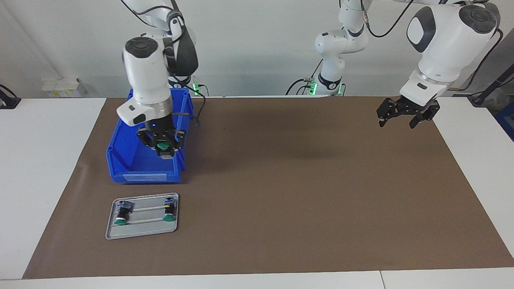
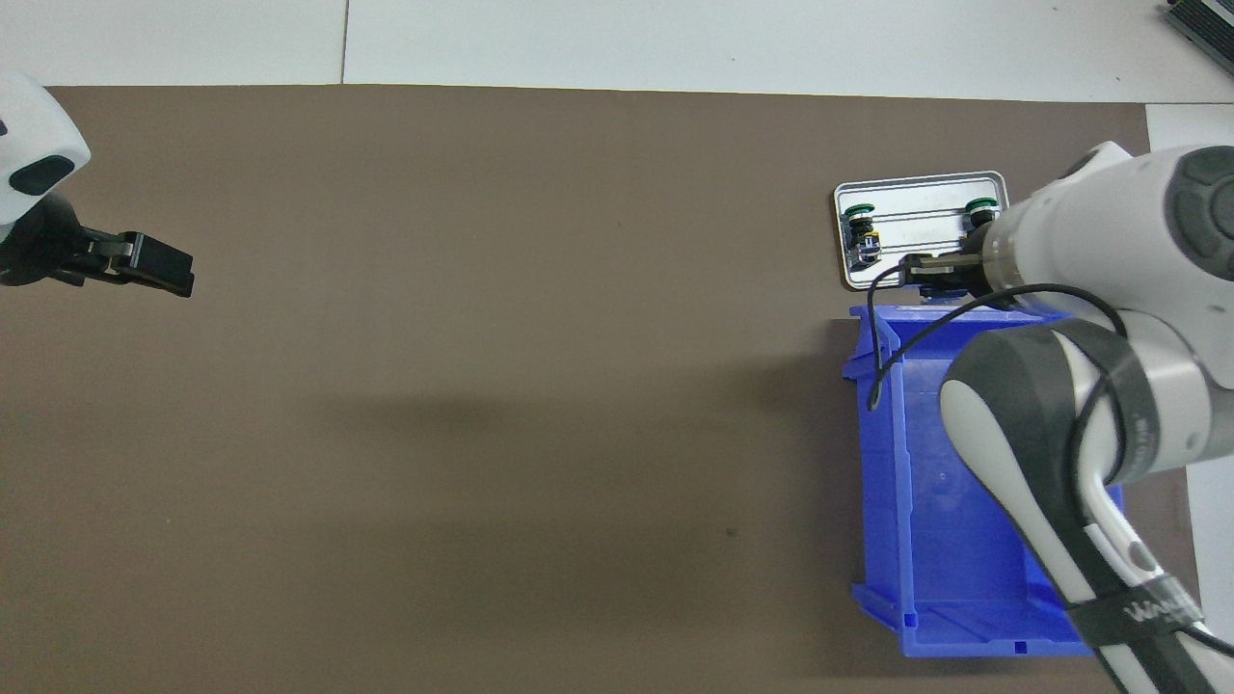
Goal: Place and press button with both arms
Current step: 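Carry the part with the right gripper into the blue bin and release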
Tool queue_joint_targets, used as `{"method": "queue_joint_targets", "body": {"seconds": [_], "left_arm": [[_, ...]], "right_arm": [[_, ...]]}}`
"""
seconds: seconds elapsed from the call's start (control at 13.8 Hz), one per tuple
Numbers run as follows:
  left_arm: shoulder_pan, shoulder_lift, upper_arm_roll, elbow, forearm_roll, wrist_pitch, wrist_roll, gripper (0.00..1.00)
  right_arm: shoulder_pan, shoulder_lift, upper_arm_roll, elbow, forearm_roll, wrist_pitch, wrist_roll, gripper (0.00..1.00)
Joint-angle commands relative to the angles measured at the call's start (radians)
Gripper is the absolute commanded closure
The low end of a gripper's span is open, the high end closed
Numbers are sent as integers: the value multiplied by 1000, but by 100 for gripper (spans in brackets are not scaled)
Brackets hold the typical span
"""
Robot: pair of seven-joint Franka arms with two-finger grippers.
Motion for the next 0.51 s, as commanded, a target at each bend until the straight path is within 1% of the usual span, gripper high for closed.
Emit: {"method": "queue_joint_targets", "body": {"seconds": [0.0,0.14,0.22,0.29,0.43], "left_arm": [[8,-33,-4,-38,16,7,4,0],[8,-33,-4,-38,16,7,4,0],[8,-33,-4,-38,16,7,4,0],[8,-33,-4,-38,16,7,4,0],[8,-33,-4,-38,16,7,4,0]], "right_arm": [[-86,-95,19,-203,51,118,-121,100],[-128,-152,17,-364,88,259,-198,100],[-142,-169,17,-429,90,304,-238,100],[-151,-180,17,-483,91,350,-255,100],[-154,-184,16,-547,126,417,-263,100]]}}
